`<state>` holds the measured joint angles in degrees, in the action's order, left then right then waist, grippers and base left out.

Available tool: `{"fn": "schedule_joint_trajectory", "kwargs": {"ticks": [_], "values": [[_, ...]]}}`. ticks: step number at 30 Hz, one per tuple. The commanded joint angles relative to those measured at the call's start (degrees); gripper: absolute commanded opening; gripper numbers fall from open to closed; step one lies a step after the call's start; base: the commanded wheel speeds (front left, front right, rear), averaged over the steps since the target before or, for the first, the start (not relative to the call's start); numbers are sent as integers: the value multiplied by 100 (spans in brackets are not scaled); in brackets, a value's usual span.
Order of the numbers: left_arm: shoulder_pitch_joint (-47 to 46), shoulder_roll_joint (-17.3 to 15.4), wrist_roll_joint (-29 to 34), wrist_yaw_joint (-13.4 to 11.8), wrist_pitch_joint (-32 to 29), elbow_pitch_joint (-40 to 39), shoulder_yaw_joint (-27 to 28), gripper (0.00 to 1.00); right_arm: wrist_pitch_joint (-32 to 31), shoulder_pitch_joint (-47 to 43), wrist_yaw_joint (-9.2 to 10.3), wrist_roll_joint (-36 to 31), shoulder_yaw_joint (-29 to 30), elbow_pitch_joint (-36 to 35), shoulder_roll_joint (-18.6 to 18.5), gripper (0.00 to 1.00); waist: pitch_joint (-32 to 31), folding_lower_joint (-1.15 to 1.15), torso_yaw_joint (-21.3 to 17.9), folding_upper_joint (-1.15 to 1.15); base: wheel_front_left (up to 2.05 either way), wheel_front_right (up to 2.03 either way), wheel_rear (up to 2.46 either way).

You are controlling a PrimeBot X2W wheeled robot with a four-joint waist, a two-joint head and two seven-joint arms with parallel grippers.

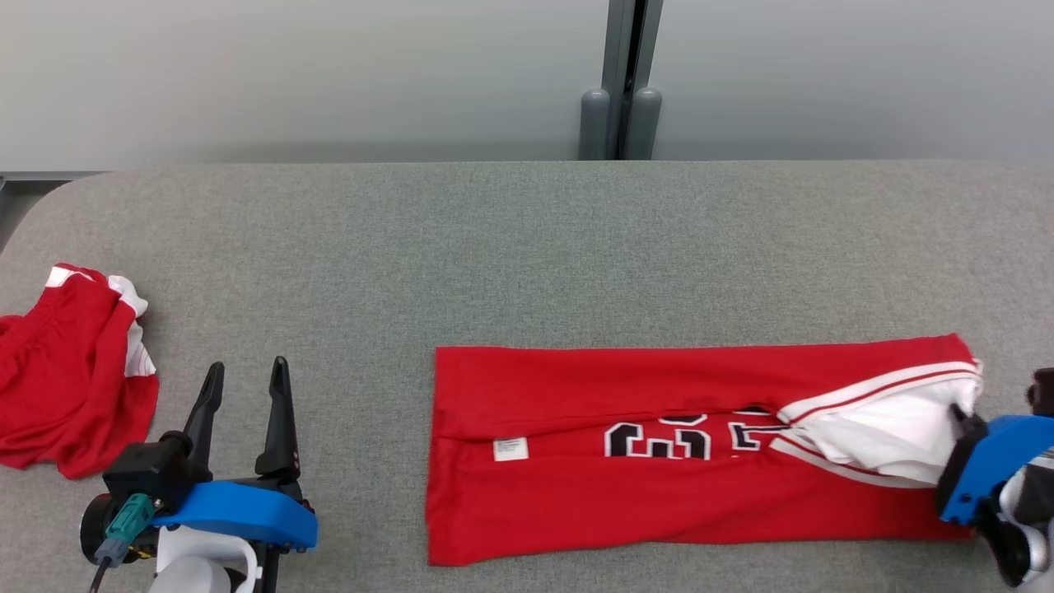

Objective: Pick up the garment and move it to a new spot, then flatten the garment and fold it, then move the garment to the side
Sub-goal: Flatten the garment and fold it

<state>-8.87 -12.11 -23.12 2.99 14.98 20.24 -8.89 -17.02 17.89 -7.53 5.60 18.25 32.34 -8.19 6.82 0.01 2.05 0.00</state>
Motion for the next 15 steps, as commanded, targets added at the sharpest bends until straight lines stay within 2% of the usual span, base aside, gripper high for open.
{"fn": "schedule_joint_trajectory", "kwargs": {"ticks": [1, 8, 11, 15], "values": [[-2, -11, -15, -14, 11, 21, 7, 100, -93, -150, 8, -79, 188, -225, -157, 0, -20, -1, 5, 0, 0, 0, 0], [9, 22, -53, 8, 12, 68, -50, 100, -469, -480, 5, -445, 638, -1240, -417, 0, -68, -1, 49, 0, 0, 0, 0], [15, 26, -64, 24, 12, 88, -82, 100, -615, -608, 5, -512, 434, -1714, -262, 0, -114, -1, 64, 0, 0, 0, 0], [-16, 38, -90, 43, 14, 88, -118, 100, -802, -800, 4, -242, -181, -2261, 112, 0, -158, -1, 91, 0, 0, 0, 0]]}}
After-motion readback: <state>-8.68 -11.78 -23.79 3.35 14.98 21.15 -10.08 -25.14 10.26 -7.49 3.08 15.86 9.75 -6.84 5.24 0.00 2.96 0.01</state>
